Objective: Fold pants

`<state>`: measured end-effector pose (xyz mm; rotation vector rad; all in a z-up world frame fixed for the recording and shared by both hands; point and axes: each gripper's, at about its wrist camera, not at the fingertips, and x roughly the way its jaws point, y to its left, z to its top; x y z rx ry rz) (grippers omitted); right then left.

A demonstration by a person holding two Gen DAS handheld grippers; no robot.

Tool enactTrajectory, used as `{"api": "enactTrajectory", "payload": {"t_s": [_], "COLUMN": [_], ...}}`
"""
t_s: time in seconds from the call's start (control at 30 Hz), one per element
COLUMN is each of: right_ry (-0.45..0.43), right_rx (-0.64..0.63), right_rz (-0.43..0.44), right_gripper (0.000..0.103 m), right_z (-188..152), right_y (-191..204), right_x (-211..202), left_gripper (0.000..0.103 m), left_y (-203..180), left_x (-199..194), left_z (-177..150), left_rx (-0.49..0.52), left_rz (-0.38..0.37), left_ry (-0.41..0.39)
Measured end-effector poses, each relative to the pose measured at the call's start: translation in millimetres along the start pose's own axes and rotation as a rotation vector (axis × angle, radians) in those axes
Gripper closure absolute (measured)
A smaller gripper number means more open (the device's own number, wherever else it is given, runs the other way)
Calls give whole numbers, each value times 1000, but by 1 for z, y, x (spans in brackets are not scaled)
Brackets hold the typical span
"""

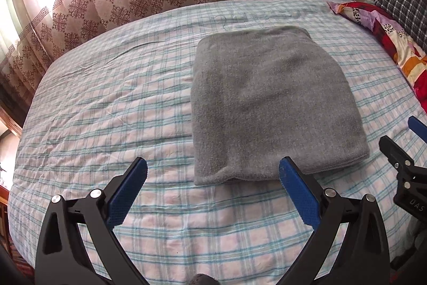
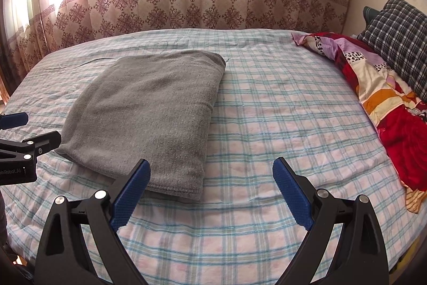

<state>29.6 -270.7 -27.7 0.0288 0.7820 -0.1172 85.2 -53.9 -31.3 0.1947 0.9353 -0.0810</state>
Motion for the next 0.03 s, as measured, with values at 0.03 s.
{"api": "enactTrajectory", "payload": {"t_s": [0.03], "right_ry": [13], "right_rx": [7], "right_rz": [-8], "right_gripper": [11], "right_z": [-1], "right_y": [-3], "right_x": [3], "left_gripper": [3], "left_y": [10], "left_x": [8], "left_z": [-2], "left_rx": [-22], "left_rz": [10], "left_ry": [24]}}
